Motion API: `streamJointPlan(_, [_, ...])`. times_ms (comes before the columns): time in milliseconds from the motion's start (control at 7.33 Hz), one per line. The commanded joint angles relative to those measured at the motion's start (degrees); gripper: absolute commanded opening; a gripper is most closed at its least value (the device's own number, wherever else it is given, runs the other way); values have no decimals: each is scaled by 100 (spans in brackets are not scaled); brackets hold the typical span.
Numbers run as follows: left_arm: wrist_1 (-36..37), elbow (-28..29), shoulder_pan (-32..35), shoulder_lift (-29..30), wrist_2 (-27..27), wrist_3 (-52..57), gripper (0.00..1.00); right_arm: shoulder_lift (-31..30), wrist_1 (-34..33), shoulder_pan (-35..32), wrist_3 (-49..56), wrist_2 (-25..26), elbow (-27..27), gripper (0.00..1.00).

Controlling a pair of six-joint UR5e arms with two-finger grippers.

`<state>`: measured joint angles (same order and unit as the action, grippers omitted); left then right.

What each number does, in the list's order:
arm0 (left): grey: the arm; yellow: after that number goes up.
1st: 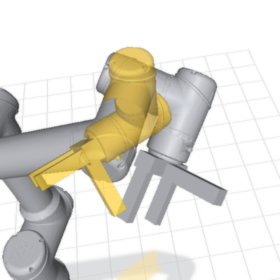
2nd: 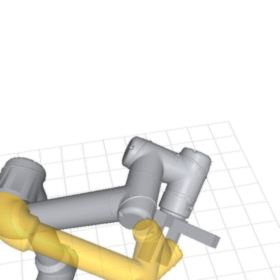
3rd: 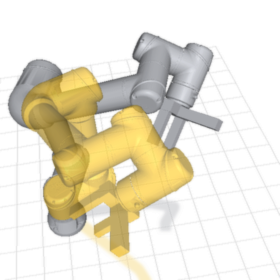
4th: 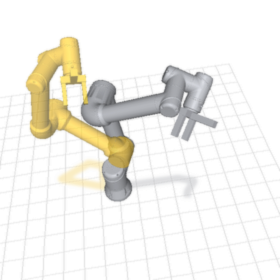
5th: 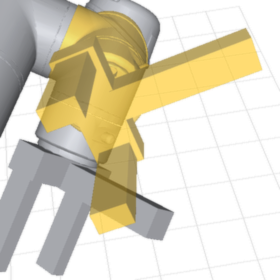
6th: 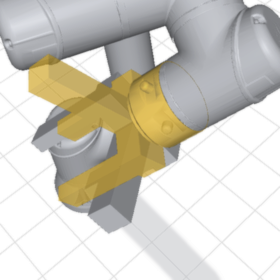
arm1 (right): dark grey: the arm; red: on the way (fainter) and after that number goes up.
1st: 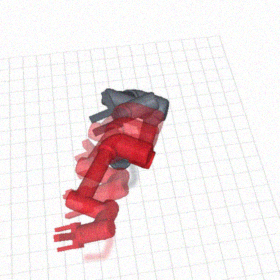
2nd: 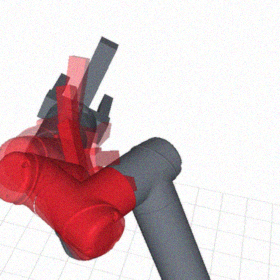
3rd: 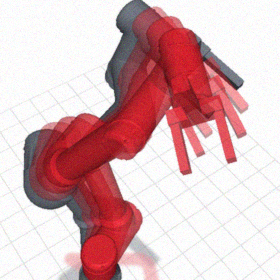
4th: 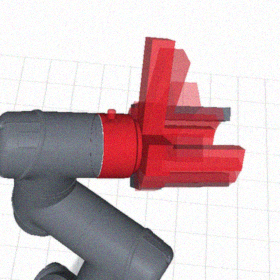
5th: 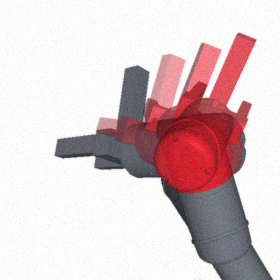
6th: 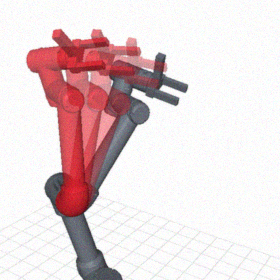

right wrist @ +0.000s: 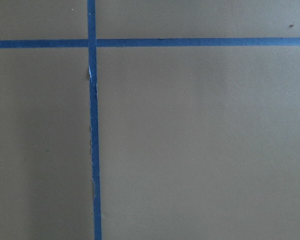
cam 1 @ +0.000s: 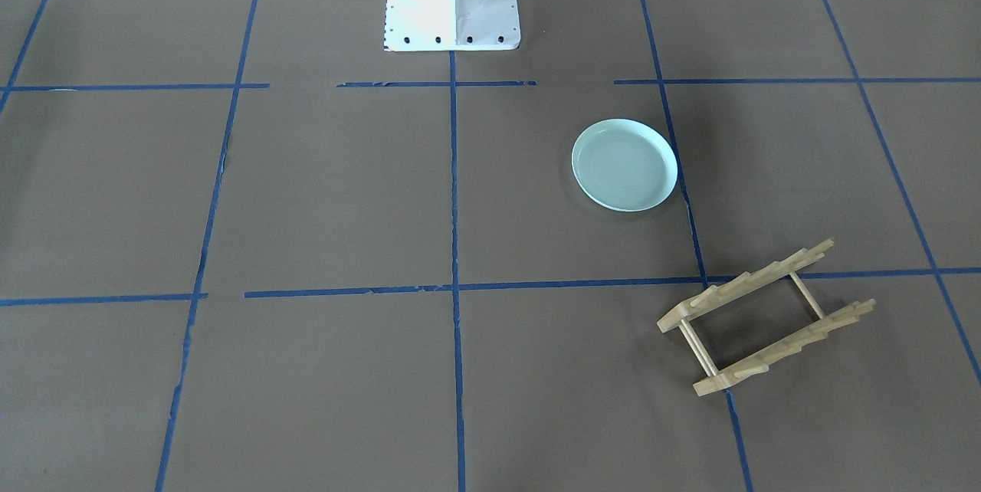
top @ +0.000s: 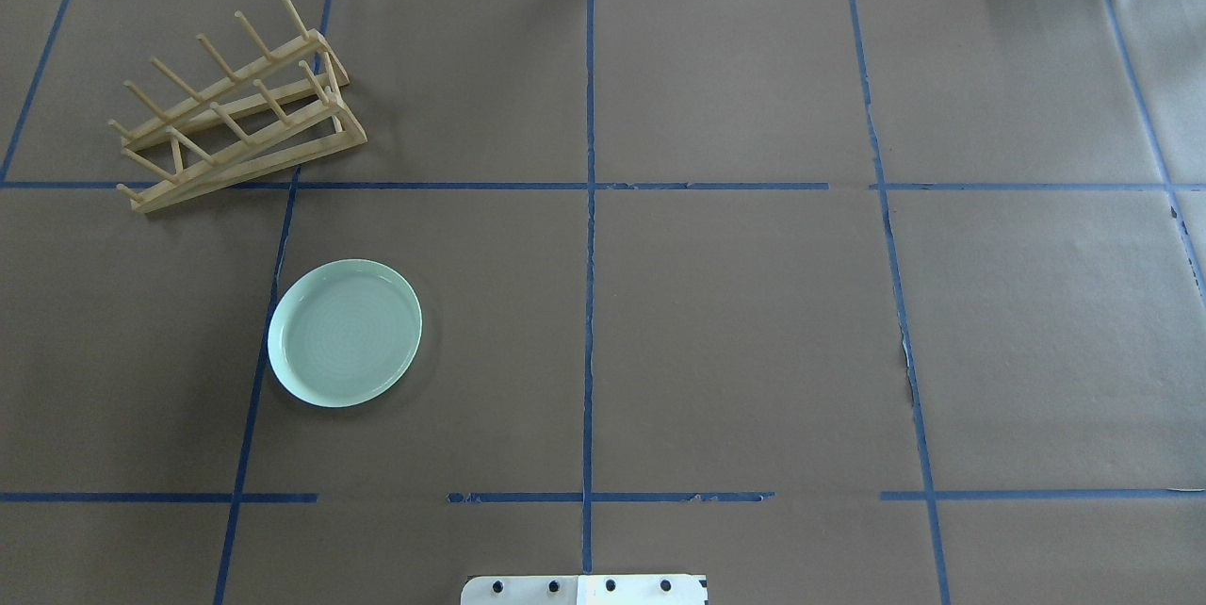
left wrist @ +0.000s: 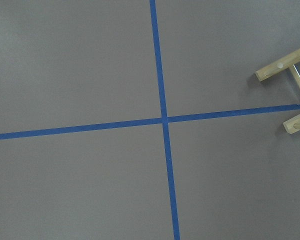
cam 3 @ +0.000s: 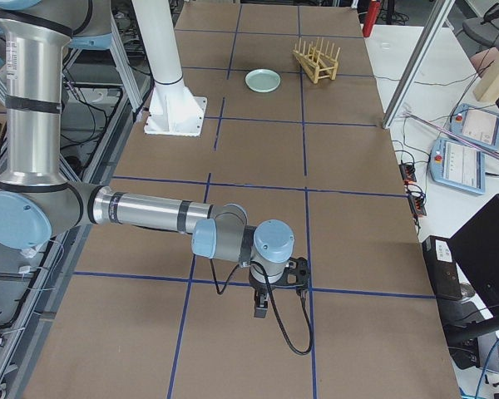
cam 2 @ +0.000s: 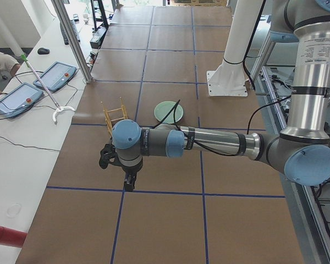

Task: Place plate on rack

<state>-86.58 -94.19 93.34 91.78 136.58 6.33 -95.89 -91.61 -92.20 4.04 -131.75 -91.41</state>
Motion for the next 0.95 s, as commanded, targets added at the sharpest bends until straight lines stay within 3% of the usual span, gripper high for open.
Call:
streamJointPlan(0, [45, -2, 0, 15, 44, 52, 100, 0, -6, 0, 0, 0, 0, 100])
streamJointPlan(545, [-95, -133, 9, -63, 44, -351, 100, 0, -6, 0, 0, 0, 0, 100])
streamJointPlan(818, [-609, -161, -409, -178, 507, -299, 100, 0, 3, 0, 0, 0, 0, 100])
